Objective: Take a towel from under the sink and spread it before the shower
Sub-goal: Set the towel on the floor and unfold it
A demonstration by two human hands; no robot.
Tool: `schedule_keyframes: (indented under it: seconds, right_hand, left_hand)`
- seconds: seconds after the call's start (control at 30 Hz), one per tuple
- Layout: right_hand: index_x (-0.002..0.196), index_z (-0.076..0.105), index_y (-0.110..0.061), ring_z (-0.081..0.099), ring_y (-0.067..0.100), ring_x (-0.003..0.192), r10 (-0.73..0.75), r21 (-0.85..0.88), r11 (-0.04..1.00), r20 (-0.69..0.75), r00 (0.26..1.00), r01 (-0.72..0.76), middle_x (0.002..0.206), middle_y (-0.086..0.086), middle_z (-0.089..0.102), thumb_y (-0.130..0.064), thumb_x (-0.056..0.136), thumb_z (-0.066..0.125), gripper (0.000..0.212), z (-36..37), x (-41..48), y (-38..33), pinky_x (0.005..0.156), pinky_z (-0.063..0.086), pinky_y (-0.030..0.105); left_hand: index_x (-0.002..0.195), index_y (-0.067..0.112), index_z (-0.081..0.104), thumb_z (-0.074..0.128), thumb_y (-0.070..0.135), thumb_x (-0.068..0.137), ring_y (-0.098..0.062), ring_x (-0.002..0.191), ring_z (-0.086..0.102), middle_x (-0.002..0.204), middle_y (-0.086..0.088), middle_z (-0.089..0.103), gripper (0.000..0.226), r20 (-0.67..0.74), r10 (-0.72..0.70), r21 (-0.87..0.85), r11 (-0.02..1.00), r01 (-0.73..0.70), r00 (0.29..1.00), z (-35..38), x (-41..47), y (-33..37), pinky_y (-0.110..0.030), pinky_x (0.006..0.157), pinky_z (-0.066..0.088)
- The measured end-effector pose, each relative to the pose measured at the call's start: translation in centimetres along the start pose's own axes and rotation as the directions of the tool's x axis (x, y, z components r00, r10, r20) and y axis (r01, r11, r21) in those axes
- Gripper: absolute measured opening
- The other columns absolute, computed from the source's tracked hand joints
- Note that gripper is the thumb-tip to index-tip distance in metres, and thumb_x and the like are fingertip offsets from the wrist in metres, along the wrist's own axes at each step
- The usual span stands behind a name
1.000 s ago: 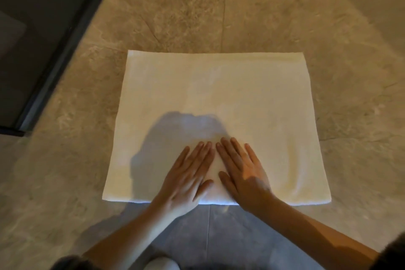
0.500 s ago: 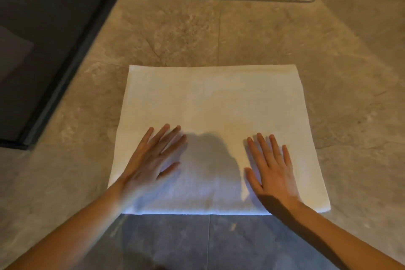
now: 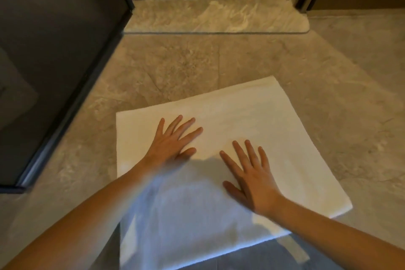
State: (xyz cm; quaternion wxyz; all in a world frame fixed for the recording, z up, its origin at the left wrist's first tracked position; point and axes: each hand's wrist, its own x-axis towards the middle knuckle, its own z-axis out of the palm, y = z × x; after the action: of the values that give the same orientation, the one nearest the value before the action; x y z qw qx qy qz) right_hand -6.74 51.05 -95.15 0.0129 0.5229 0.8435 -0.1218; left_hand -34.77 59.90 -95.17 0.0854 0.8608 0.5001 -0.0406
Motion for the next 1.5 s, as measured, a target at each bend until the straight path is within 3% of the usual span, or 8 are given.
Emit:
schedule_keyframes:
  seconds: [0.2,0.33,0.47,0.6,0.8,1.0,1.17,1.5]
  right_hand:
    - [0.155,0.011,-0.037,-0.001,0.031,0.15,-0.385,-0.14,0.908,0.098,0.918,0.395,0.164,0.004,0.007,-0.062,0.095,0.029,0.067,-2.6,6.8,7.2,0.118,0.008,0.053]
    - [0.154,0.004,-0.042,-0.008,0.027,0.15,-0.475,-0.17,0.846,0.191,0.859,0.506,0.164,0.0,-0.001,-0.058,0.096,0.034,0.067,-4.5,11.1,8.7,0.119,0.003,0.052]
    - [0.154,0.006,-0.039,-0.005,0.031,0.15,-0.392,-0.2,0.889,0.131,0.91,0.412,0.164,0.003,0.003,-0.055,0.098,0.031,0.064,-5.5,10.2,6.8,0.119,0.002,0.052]
    - [0.156,0.01,-0.029,0.002,0.04,0.148,0.043,0.067,0.997,-0.134,0.99,-0.034,0.163,0.012,0.01,-0.057,0.098,0.023,0.066,-2.6,4.0,0.0,0.115,0.018,0.06]
    - [0.156,0.015,-0.024,-0.002,0.037,0.149,0.282,0.109,0.955,-0.069,0.957,-0.274,0.162,0.017,0.008,-0.068,0.091,0.027,0.079,0.3,1.7,-4.8,0.119,0.006,0.054]
    - [0.156,0.005,-0.03,-0.009,0.032,0.149,0.18,0.068,0.982,-0.038,0.983,-0.178,0.163,0.01,0.002,-0.074,0.09,0.021,0.08,0.3,3.0,-2.9,0.119,0.001,0.052]
    - [0.155,0.014,-0.028,-0.004,0.033,0.149,0.009,0.048,0.999,-0.028,1.0,-0.008,0.163,0.011,0.009,-0.072,0.09,0.027,0.08,-0.5,6.2,-2.4,0.12,-0.001,0.049]
    - [0.155,0.019,-0.026,0.004,0.035,0.149,-0.222,0.01,0.975,0.006,0.975,0.222,0.162,0.013,0.015,-0.069,0.087,0.03,0.081,-1.3,11.8,-5.7,0.12,0.004,0.05]
  left_hand:
    - [0.152,0.04,0.004,0.014,0.062,0.094,-0.03,0.149,-0.005,0.163,0.001,0.0,0.063,-0.033,-0.325,-0.089,0.943,0.321,0.945,1.1,-3.2,3.2,-0.064,0.113,-0.003]
    - [0.152,0.035,-0.008,0.009,0.063,0.093,-0.032,0.148,-0.012,0.163,-0.003,-0.011,0.067,0.038,-0.47,-0.104,0.876,0.471,0.882,0.8,-3.6,5.3,-0.064,0.113,-0.004]
    - [0.153,0.035,0.003,0.016,0.062,0.093,-0.031,0.148,-0.001,0.163,-0.004,-0.001,0.067,0.012,-0.392,-0.11,0.914,0.39,0.92,-0.6,-3.3,3.7,-0.056,0.115,0.0]
    - [0.153,0.037,0.013,0.022,0.056,0.099,-0.018,0.15,-0.004,0.163,0.007,0.005,0.058,-0.08,-0.016,-0.043,0.999,0.012,0.997,-2.2,-2.6,-2.3,-0.042,0.12,-0.004]
    - [0.152,0.04,0.003,0.022,0.064,0.096,-0.016,0.149,-0.013,0.162,0.013,-0.002,0.063,0.019,0.158,-0.033,0.987,-0.157,0.987,-0.8,-1.0,-4.5,-0.04,0.119,-0.007]
    - [0.153,0.038,0.011,0.026,0.058,0.098,-0.017,0.15,-0.007,0.163,0.011,0.004,0.06,-0.056,0.061,-0.038,0.997,-0.063,0.997,-0.4,-1.8,-4.4,-0.04,0.12,-0.004]
    - [0.153,0.038,0.012,0.024,0.06,0.097,-0.016,0.15,-0.003,0.162,0.01,0.006,0.061,-0.084,-0.111,-0.046,0.993,0.107,0.99,0.2,-4.7,-5.0,-0.04,0.12,0.0]
    - [0.151,0.043,0.0,0.02,0.063,0.095,-0.005,0.147,-0.014,0.161,0.016,-0.006,0.063,0.012,-0.347,-0.162,0.925,0.344,0.938,-0.3,-10.3,-8.4,-0.039,0.121,0.001]
